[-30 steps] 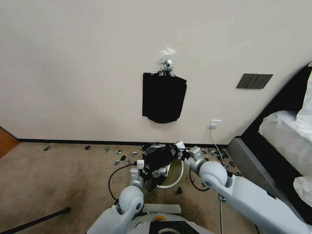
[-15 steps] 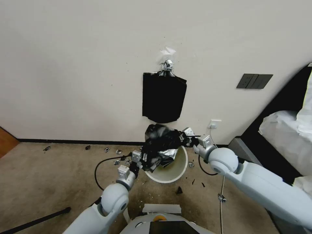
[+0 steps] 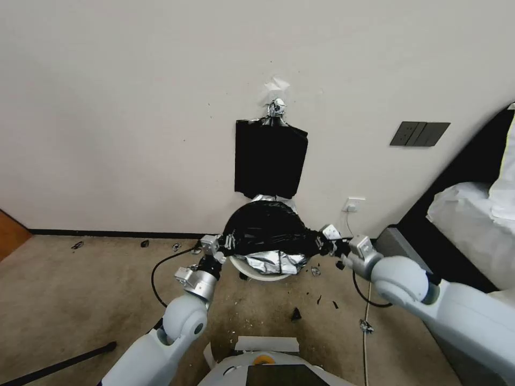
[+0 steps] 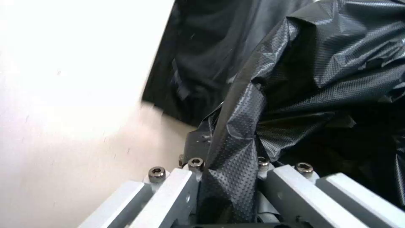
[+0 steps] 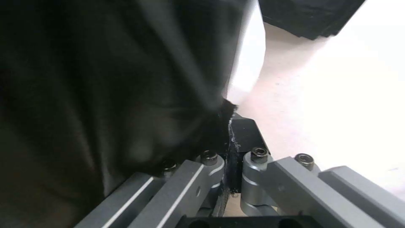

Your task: Place a trash bag onto the trash bin.

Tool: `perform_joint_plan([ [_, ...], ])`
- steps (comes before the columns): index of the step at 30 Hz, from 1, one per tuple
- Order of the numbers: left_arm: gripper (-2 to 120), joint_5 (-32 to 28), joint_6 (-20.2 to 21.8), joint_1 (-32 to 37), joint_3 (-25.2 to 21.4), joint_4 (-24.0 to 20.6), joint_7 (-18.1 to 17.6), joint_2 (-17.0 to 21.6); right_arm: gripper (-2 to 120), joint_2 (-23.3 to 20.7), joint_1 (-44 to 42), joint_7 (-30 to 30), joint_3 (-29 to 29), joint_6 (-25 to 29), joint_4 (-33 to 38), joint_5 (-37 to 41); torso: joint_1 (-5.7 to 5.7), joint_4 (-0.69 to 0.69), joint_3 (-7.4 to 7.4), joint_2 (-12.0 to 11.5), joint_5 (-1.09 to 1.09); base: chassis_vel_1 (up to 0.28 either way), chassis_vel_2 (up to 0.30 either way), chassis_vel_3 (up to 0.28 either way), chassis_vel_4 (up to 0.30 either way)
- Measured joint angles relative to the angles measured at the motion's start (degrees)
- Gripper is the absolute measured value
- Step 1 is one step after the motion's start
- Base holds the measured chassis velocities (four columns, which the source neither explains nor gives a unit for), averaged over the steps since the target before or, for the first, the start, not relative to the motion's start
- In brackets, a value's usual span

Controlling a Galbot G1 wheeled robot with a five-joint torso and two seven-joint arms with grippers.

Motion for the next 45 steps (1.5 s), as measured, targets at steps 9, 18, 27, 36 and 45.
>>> perform_joint_plan([
  [9,3,-3.8,8.2,2.3,-1.3,-1.8,-2.9,2.0,24,9.2,-3.7,5.7,2.2,4.7,-0.8,3.2,0.00,0.01,0.00,0.0,-0.01,0.000,0.000,0.000,0.000],
  [18,3,-9.6,14.2,0.2,-2.9,-1.6,-8.5,2.5,60,13.5,-17.1,4.9,11.2,8.8,1.6,-7.9,0.00,0.00,0.00,0.0,0.00,0.000,0.000,0.000,0.000],
  [27,3,-13.6,19.0,-1.7,-3.2,-1.9,-14.0,3.5,96,15.8,-33.4,-10.4,18.8,25.3,5.7,-30.6,0.00,-0.01,0.00,0.0,-0.01,0.000,0.000,0.000,0.000],
  [36,3,-14.6,21.9,-2.3,-2.2,-3.9,-16.8,4.0,100,16.1,-34.2,-15.5,16.7,29.9,4.0,-41.6,-0.01,0.01,0.00,0.0,0.00,0.000,0.000,0.000,0.000],
  [45,3,-14.3,22.8,-0.8,-1.9,-5.5,-17.0,3.7,99,16.2,-31.1,-14.8,12.6,29.7,2.6,-44.2,0.00,0.01,0.00,0.0,0.00,0.000,0.000,0.000,0.000],
])
